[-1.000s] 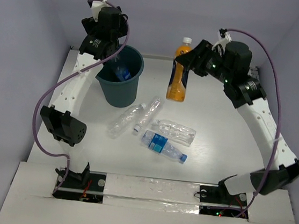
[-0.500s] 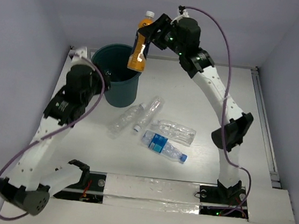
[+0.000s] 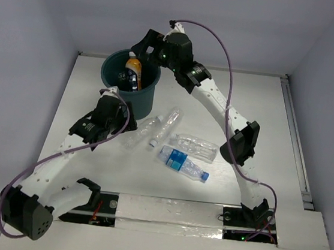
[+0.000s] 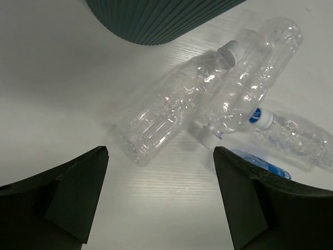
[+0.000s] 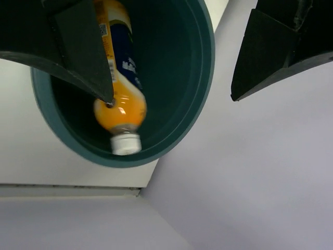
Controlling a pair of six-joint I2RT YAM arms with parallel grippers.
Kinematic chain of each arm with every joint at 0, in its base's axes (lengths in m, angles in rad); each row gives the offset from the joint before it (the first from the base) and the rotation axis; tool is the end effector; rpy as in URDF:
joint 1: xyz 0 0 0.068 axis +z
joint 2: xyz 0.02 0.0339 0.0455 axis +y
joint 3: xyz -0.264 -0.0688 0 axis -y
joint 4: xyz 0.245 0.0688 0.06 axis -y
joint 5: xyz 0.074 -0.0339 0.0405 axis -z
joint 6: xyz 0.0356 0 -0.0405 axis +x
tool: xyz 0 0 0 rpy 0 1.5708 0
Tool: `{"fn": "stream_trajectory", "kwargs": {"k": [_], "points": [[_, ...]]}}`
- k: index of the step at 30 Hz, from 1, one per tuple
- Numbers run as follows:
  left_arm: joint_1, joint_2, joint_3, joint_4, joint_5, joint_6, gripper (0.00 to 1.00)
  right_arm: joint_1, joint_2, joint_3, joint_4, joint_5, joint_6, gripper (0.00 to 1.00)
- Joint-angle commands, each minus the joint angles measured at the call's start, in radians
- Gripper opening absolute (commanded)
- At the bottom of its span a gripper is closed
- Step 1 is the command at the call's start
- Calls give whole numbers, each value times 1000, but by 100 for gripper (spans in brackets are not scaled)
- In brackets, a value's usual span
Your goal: Put the plastic bottles in the bin
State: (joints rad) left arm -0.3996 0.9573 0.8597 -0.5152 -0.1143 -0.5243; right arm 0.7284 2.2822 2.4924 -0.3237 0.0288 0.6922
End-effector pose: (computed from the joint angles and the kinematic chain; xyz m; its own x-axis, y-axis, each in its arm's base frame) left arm 0.1924 -0.0769 0.3023 -0.6091 -0.2826 -0.7410 -0.0051 0.9357 -0.3527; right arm 0.3949 0.3509 0.4109 -0.4761 0.4302 -0.7670 -0.4419 0.6370 0.6316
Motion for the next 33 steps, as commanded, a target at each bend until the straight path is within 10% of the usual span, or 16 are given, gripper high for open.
{"fn": "stream_trajectory", "kwargs": {"k": [1, 5, 9, 10, 17, 21, 33], "points": [[-13, 69, 2, 89, -12, 58, 81, -6, -105, 10, 32, 54, -85, 100], [-25, 188, 41, 101, -12, 104, 81, -6, -266, -156, 38, 71, -144, 89], [-36, 265, 64, 126, -19, 141, 81, -6, -594, -568, 129, 19, -187, 25], [-36, 280, 68, 129, -21, 144, 81, -6, -652, -757, 182, 7, -188, 22], [-65, 391, 70, 179, 63, 162, 81, -6, -1034, -1312, 192, -69, -166, 31], [-100, 435, 67, 175, 74, 138, 81, -6, -1173, -1487, 121, -59, -168, 55], [-128, 460, -25, 169, 39, 3, 79, -6, -1290, -1695, -11, -128, -209, 82]]}}
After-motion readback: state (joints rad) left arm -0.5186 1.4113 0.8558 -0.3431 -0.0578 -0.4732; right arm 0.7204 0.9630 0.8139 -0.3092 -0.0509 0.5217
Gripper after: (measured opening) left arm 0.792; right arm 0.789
